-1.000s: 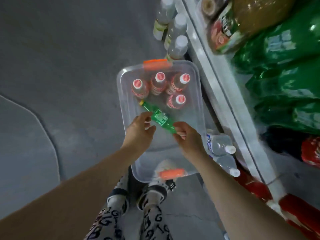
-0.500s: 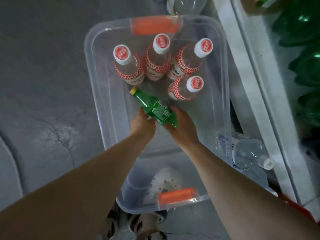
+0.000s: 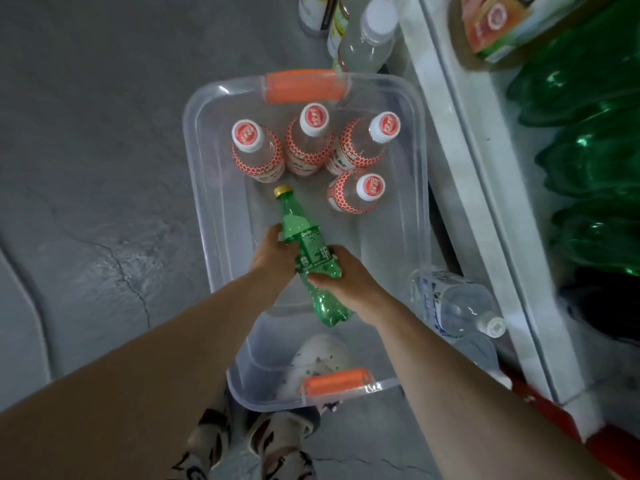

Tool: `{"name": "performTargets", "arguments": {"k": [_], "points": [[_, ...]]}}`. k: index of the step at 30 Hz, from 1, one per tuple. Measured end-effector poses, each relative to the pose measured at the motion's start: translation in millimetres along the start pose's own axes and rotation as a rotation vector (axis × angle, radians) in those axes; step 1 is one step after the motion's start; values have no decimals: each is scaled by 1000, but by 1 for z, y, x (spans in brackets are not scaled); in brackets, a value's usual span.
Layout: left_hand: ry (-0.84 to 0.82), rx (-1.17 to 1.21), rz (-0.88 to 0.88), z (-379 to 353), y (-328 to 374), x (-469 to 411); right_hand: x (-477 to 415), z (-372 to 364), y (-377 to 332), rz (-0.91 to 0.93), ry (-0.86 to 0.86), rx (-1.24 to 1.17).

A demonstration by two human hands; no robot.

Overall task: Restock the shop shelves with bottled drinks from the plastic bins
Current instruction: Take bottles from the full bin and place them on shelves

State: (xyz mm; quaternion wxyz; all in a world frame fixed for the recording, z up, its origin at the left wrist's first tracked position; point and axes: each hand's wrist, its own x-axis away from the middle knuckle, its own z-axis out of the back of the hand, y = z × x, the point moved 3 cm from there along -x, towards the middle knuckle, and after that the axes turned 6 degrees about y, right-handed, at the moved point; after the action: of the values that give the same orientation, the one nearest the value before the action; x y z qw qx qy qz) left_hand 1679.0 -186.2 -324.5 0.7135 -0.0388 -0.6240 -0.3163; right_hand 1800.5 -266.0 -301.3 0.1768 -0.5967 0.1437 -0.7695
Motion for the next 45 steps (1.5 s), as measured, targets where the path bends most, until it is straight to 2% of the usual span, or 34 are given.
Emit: {"name": "performTargets", "arguments": {"k": [2, 6, 9, 13, 20, 29, 33, 38, 45], "points": [[-33, 36, -24, 8, 10, 27, 29, 4, -9, -40, -69, -136], [-234, 154, 0, 28, 34, 91, 92, 17, -27, -131, -158, -367], [-347, 125, 9, 43, 54, 140, 139, 29, -45, -149, -183, -446], [-370, 83, -18, 61, 86, 205, 204, 46, -82, -63, -170, -467], [-406, 6, -146, 82, 139, 340, 326, 83, -147, 105, 44, -465], [-530, -174, -316, 105, 194, 504, 497, 129, -189, 162, 114, -685], [-602, -285, -408, 109, 205, 571, 561, 134, -199, 171, 234, -764], [-725, -372, -500, 107, 212, 641, 633, 142, -204, 275, 384, -793], [-932, -612, -674, 93, 189, 737, 736, 149, -175, 317, 659, -973]]}}
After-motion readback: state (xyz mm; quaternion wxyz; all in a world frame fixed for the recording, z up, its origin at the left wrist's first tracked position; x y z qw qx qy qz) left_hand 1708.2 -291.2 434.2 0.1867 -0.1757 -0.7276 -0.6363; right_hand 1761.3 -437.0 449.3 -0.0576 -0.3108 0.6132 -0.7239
